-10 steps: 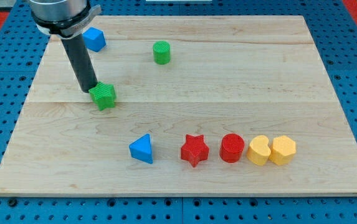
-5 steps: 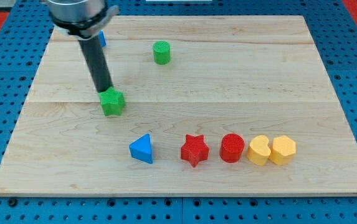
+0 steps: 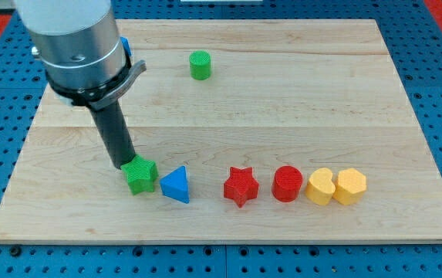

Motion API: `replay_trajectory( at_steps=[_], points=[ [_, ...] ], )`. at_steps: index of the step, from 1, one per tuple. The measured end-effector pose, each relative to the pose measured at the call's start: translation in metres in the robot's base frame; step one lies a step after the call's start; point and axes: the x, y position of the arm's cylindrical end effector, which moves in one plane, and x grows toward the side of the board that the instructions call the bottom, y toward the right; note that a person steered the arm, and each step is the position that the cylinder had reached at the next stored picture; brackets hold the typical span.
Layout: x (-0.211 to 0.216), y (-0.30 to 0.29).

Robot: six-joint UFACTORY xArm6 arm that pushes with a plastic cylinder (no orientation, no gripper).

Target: Push the green star into the blue triangle

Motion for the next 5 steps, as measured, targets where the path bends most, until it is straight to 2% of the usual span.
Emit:
replay_trajectory(
  at_steps=[3, 4, 5],
  points=[
    [0.033, -0.031],
    [0.044, -0.024],
    [0.012, -0.040]
  ],
)
